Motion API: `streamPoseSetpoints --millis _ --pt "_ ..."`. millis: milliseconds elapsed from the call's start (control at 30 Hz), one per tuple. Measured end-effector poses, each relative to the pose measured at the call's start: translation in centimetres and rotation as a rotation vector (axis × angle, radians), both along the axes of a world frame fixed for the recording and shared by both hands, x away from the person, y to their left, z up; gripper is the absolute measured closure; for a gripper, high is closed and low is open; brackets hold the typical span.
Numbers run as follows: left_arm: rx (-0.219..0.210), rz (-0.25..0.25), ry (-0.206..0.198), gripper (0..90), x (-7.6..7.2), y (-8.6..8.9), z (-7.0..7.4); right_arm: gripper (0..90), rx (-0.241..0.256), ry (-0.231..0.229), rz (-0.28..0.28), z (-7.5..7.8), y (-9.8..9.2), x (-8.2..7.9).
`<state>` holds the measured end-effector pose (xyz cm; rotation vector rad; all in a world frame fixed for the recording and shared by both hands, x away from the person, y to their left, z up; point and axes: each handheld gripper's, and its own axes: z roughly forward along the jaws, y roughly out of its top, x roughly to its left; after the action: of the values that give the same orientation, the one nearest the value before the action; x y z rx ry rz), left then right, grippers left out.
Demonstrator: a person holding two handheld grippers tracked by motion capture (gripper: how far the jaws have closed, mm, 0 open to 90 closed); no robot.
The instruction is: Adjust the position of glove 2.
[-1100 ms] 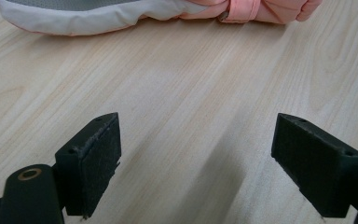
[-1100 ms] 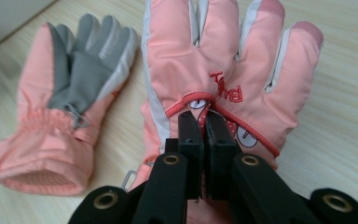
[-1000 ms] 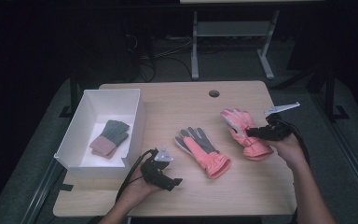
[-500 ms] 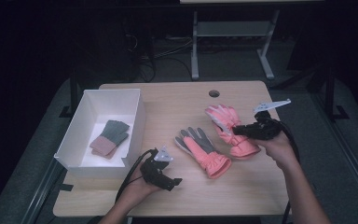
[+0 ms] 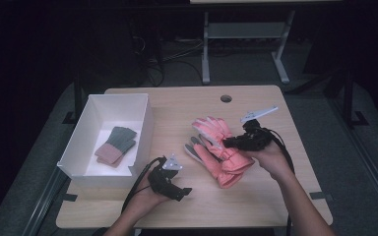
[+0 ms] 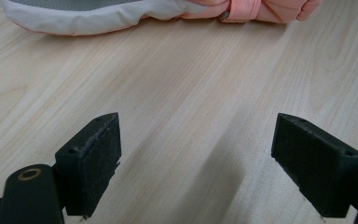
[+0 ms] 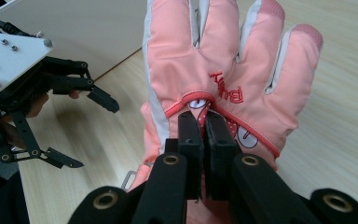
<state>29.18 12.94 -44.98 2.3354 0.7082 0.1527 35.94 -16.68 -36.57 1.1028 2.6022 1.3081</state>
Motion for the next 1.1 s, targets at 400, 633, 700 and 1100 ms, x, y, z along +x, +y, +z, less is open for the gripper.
streamPoseSetpoints --millis 400,633,700,1100 --pt "0.018 -0.012 0.008 15.4 0.0 0.0 -0.1 86.8 -0.080 0.061 0.018 -2.5 2.5 0.9" --pt "0.021 -0.015 0.005 15.4 -0.1 -0.2 -0.1 84.6 -0.119 0.088 0.027 -4.3 3.4 1.3" --pt "0.023 -0.018 0.004 15.3 -0.1 -0.2 -0.1 82.6 -0.129 0.081 0.030 -4.3 3.5 1.2" --pt "-0.037 0.026 -0.001 51.6 0.4 0.6 1.1 73.8 -0.035 -0.110 0.028 -1.3 0.6 -0.5"
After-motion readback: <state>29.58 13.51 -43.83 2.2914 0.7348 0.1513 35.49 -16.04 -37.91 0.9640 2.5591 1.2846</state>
